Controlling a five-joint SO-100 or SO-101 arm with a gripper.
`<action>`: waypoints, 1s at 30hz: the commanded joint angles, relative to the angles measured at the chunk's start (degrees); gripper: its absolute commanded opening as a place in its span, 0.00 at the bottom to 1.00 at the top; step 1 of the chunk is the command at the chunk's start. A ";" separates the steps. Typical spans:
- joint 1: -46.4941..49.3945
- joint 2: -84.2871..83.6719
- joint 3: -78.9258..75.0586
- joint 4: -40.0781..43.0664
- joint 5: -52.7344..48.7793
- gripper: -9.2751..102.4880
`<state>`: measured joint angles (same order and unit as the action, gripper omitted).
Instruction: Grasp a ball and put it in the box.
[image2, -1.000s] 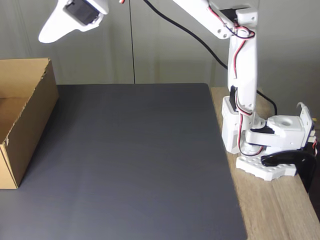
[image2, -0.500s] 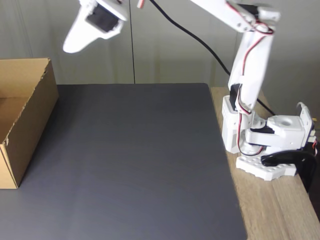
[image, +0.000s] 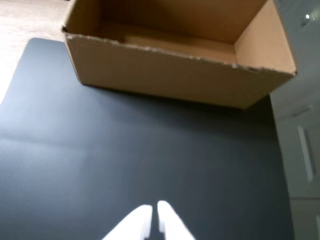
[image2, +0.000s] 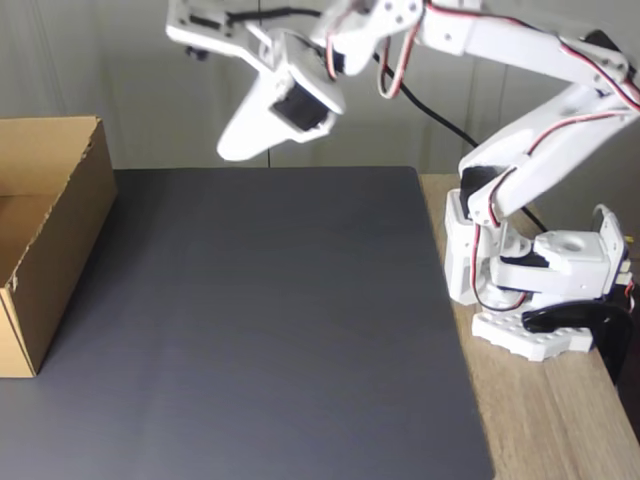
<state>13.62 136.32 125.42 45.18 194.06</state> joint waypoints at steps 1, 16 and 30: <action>1.32 5.80 5.45 -2.72 0.00 0.11; 4.92 27.69 32.70 -3.08 -0.26 0.10; 5.89 43.07 48.96 0.00 -2.11 0.10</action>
<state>19.16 178.77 173.94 45.97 192.74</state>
